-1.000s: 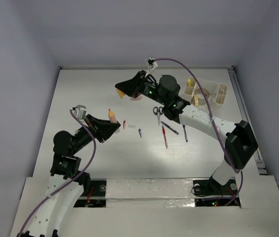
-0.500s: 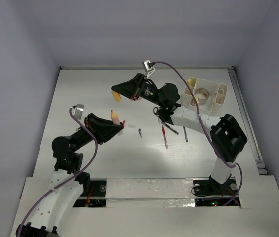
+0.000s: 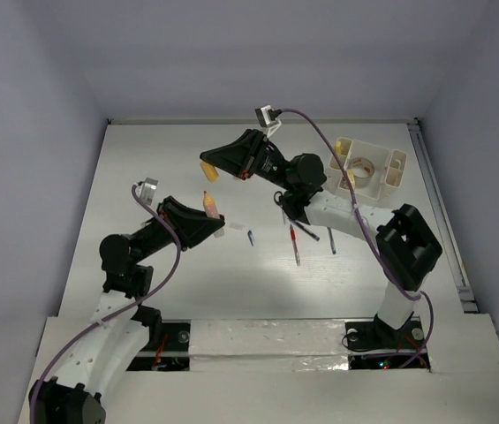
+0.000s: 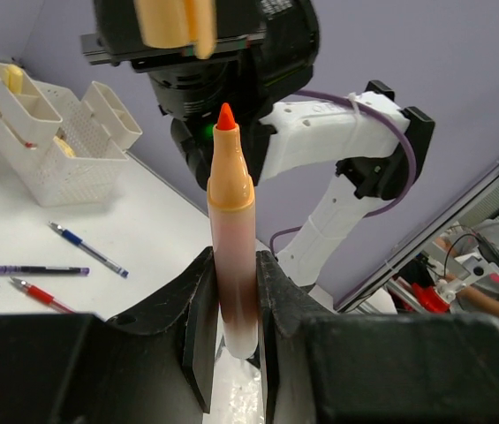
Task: Sort the stationery into containers
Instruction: Close the pen cap on the pen.
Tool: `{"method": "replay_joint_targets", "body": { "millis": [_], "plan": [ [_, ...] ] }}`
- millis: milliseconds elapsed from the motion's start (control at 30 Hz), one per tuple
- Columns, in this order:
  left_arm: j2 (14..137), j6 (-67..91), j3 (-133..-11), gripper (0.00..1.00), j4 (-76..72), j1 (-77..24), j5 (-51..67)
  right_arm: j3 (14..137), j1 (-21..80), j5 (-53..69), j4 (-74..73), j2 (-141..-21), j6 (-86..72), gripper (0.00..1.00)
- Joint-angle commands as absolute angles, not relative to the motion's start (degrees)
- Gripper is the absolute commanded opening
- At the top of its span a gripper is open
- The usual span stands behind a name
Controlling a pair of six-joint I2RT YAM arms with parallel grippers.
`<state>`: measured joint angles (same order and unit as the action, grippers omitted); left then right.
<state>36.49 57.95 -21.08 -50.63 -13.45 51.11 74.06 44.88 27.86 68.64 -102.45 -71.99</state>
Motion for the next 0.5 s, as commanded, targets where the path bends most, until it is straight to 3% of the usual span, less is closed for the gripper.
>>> {"method": "replay_joint_targets", "body": {
  "millis": [0,467],
  "plan": [
    [37.9,55.5,-23.6,0.00,-53.1,-13.7,52.6,76.8,46.1,27.5,74.2,-102.3,-73.6,0.00],
    [39.6,55.0,-25.0,0.00,-54.4,-14.2,52.9,77.8,47.2,27.5,75.3,-104.7,-75.0,0.00]
  ]
}}
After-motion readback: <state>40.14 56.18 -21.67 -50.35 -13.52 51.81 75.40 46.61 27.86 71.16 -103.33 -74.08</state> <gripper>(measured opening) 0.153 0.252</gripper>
